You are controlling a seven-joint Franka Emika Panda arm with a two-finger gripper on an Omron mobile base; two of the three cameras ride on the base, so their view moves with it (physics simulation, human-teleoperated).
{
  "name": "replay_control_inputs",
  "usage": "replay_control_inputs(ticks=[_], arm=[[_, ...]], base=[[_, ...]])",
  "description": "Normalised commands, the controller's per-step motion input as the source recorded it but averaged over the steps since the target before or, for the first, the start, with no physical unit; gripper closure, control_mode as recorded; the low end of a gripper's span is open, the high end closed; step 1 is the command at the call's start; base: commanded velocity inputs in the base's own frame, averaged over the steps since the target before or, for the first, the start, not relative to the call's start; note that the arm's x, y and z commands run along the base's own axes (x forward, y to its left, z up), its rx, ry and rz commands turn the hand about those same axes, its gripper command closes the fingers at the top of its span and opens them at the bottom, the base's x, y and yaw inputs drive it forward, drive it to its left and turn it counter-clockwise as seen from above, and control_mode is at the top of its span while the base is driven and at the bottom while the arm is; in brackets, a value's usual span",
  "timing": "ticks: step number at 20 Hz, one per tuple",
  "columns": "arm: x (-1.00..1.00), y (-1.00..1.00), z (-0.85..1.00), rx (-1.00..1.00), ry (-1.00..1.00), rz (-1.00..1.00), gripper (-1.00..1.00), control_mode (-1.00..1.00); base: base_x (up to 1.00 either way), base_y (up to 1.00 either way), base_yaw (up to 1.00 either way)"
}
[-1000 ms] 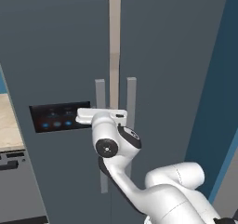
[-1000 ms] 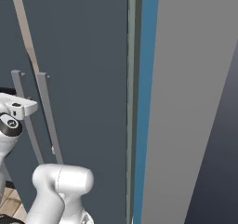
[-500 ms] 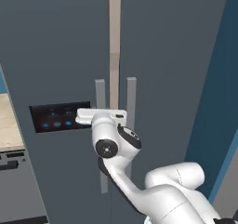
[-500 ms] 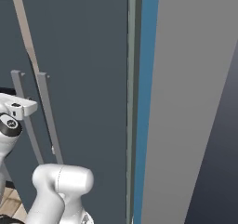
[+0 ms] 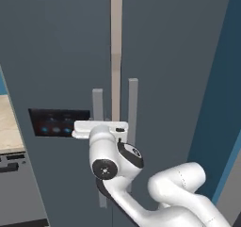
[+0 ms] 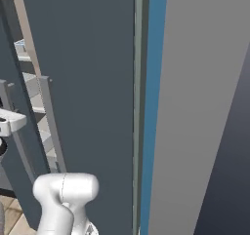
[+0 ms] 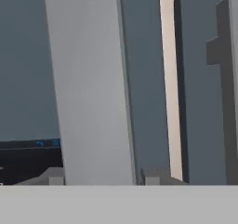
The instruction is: Open the freezer door, pick up the ice cube tray from the freezer, and place it on the dining counter.
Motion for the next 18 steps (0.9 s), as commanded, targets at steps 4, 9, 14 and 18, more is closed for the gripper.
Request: replay_control_inputs(ticks=[4,9,14,18], arm=[[-0.61,0.27,0.00,0.00,0.00,0.00,1.00,-1.00],[-0.59,0.26,0.00,0.00,0.00,0.00,1.00,-1.00],[-0.57,0.22,0.00,0.00,0.00,0.00,1.00,-1.00],[-0.52,0.26,0.00,0.00,0.00,0.00,1.00,-1.00]], base=[[0.00,0.00,0.00],[0.00,0.00,0.00],[0.00,0.00,0.00],[0.00,0.00,0.00]])
